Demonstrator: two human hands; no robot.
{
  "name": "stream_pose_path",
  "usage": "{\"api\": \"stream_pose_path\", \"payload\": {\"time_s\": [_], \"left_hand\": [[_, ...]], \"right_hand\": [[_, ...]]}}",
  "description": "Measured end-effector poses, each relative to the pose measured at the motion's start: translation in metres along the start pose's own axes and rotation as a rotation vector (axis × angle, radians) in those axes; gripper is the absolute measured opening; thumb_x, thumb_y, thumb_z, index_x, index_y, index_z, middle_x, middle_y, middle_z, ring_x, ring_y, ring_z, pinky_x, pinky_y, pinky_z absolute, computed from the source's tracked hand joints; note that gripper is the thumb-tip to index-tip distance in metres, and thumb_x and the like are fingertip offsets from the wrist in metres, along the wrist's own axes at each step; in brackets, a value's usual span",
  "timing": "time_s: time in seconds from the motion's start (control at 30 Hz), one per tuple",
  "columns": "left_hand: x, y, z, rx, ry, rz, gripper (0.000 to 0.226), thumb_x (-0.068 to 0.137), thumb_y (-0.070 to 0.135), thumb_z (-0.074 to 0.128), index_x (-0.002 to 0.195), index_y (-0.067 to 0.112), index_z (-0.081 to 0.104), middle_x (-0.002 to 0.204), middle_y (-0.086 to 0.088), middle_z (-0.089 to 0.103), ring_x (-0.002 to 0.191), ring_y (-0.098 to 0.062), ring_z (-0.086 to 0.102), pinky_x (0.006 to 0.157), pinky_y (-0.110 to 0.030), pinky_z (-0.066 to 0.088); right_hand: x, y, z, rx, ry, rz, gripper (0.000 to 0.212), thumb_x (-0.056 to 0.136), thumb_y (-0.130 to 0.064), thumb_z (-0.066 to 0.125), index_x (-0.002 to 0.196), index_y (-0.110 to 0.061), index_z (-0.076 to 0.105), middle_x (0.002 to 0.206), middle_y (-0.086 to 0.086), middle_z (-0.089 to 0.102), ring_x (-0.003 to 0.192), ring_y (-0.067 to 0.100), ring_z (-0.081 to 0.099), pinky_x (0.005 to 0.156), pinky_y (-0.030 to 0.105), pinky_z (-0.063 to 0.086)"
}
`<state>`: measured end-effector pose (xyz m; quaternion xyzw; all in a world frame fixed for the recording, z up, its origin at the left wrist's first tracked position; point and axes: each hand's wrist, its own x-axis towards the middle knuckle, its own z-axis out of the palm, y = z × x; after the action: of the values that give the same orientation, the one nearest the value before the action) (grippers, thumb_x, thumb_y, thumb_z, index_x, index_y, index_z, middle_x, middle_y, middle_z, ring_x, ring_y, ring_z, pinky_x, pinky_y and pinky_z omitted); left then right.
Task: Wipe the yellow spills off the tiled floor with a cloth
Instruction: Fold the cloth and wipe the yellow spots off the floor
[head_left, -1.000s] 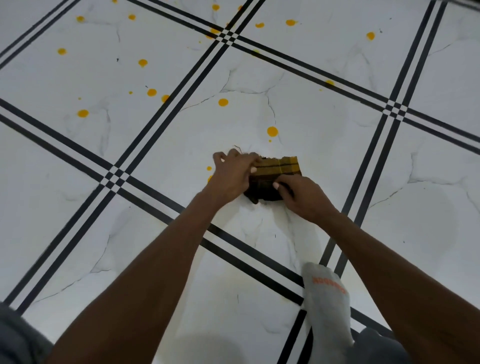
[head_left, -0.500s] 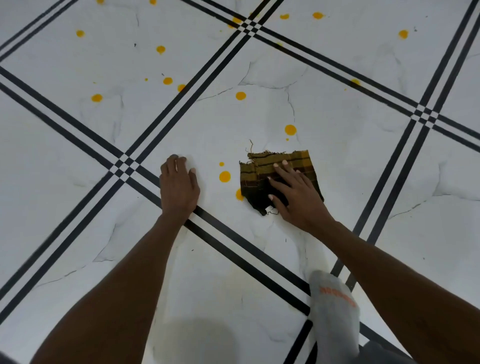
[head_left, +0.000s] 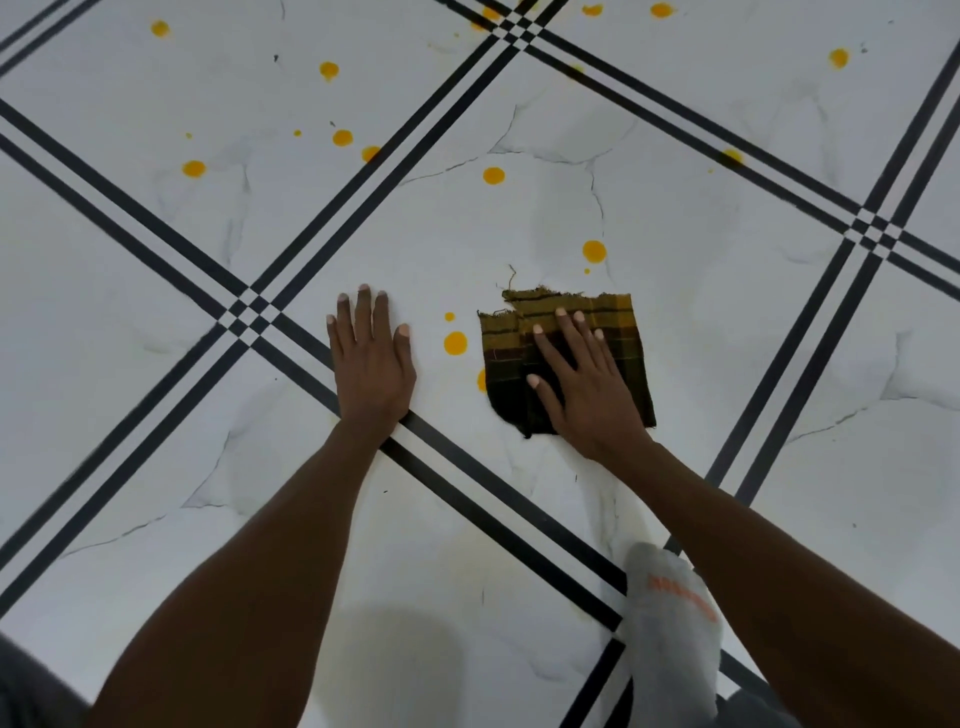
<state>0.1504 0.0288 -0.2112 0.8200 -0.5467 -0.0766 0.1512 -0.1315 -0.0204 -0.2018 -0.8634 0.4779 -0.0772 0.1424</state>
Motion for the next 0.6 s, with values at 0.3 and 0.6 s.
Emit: {"api": "stream_pose_path", "payload": {"time_s": [0.3, 0.6], "left_hand": [[-0.003, -0.020, -0.004, -0.038, -0.024, 0.093, 0.057, 0.112, 0.032, 0.027, 0.166, 0.016, 0.024, 0.175, -0.006, 0.019, 0.164, -0.030, 0.009, 0.133, -0.051, 0.008], [0.010, -0.055, -0.009, 0.036, 0.038, 0.029, 0.060, 0.113, 0.034, 0.023, 0.166, 0.007, 0.017, 0.176, -0.012, 0.012, 0.164, -0.031, 0.005, 0.133, -0.053, 0.008]], "right_hand": [[0.106, -0.029, 0.006, -0.115, -0.037, -0.052, 0.064, 0.102, -0.063, 0.034, 0.143, -0.016, 0.049, 0.174, 0.017, 0.013, 0.163, 0.034, 0.006, 0.128, 0.065, 0.007], [0.136, -0.040, 0.016, -0.130, -0.008, -0.082, 0.067, 0.107, -0.059, 0.029, 0.164, -0.024, 0.031, 0.172, 0.013, 0.025, 0.161, 0.031, 0.018, 0.129, 0.061, 0.013]]}}
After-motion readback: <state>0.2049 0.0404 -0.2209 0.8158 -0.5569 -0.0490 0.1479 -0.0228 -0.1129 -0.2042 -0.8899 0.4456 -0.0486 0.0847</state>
